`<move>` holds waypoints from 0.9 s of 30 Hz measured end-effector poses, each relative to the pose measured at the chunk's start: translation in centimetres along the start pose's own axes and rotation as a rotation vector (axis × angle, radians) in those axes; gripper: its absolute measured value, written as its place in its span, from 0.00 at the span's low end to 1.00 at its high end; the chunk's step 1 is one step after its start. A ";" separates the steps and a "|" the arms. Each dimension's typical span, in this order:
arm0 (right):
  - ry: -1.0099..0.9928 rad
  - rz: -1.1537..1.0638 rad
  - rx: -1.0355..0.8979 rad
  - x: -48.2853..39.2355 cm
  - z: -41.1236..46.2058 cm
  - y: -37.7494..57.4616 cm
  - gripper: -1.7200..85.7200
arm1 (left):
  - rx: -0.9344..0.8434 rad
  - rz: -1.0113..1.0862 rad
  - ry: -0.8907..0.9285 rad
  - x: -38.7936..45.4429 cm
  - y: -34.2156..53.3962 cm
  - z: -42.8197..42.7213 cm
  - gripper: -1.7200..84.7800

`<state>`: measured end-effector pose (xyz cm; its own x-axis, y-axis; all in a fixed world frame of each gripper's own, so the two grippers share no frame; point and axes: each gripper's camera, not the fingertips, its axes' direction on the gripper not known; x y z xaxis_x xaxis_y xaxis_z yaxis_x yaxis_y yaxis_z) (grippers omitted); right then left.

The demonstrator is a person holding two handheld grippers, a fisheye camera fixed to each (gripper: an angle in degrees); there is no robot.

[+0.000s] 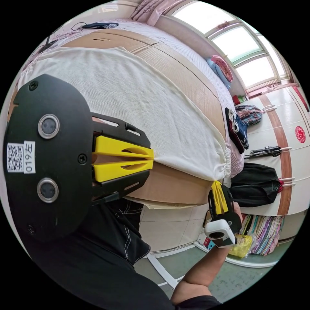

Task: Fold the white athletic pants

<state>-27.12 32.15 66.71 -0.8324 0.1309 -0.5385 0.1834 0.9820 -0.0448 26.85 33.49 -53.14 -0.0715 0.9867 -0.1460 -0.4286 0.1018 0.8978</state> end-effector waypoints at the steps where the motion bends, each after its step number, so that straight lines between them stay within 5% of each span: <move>1: 0.014 -0.005 -0.007 -0.6 0.2 -0.2 0.01 | 0.002 -0.007 0.007 -0.2 0.0 0.0 0.03; 27: 0.023 0.065 0.003 -2.4 -0.8 -0.4 0.05 | 0.005 -0.028 0.040 -1.4 0.1 -0.2 0.03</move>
<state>-25.55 31.59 68.69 -0.8305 0.1980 -0.5207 0.2395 0.9708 -0.0129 26.73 32.13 -52.90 -0.0953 0.9777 -0.1873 -0.4262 0.1300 0.8952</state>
